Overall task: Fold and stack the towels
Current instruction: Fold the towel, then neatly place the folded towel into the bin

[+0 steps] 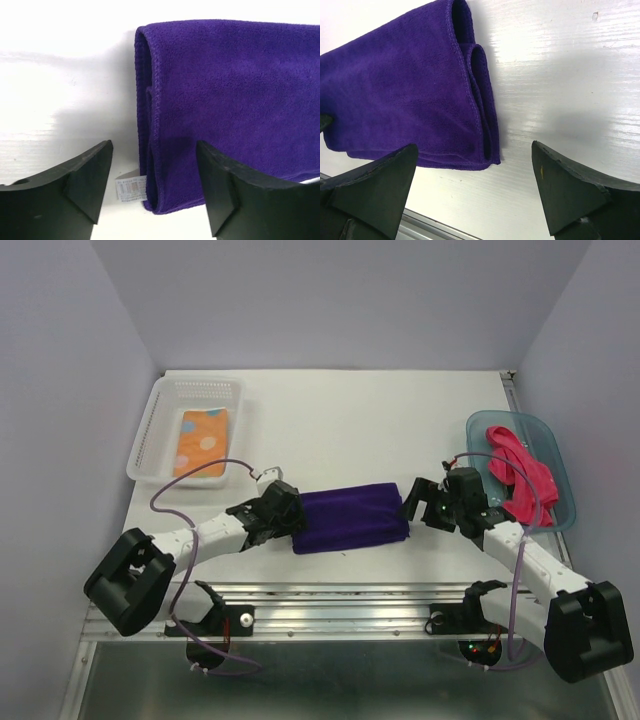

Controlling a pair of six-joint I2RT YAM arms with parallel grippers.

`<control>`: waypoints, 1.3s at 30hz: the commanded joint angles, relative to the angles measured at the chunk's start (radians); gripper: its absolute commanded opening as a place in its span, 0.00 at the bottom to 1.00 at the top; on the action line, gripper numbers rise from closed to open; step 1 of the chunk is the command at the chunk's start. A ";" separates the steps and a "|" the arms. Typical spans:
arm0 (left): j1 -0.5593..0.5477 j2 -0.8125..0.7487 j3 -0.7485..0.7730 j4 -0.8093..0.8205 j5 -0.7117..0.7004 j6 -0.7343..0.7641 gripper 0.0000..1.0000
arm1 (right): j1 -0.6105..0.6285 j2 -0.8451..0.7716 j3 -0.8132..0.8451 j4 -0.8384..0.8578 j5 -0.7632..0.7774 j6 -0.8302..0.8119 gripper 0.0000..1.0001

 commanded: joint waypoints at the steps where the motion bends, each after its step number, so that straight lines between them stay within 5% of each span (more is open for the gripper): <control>1: -0.001 0.061 0.026 -0.013 -0.002 -0.005 0.75 | -0.003 0.006 0.037 0.012 0.015 -0.017 1.00; 14: -0.072 0.202 0.101 -0.096 -0.039 0.004 0.26 | -0.003 0.010 0.032 0.017 0.025 -0.022 1.00; 16: -0.083 0.211 0.118 -0.105 -0.056 0.005 0.15 | -0.003 0.006 0.030 0.019 0.029 -0.022 1.00; 17: -0.086 0.224 0.126 -0.115 -0.059 0.010 0.00 | -0.003 0.004 0.029 0.019 0.033 -0.023 1.00; 23: -0.115 0.264 0.240 -0.220 -0.238 0.056 0.00 | -0.003 -0.013 0.027 0.020 0.035 -0.022 1.00; 31: -0.130 0.337 0.506 -0.232 -0.593 0.336 0.00 | -0.003 -0.007 0.026 0.039 -0.004 -0.020 1.00; 39: -0.130 0.396 0.474 0.158 -0.582 0.986 0.00 | -0.003 -0.023 0.021 0.045 -0.047 -0.020 1.00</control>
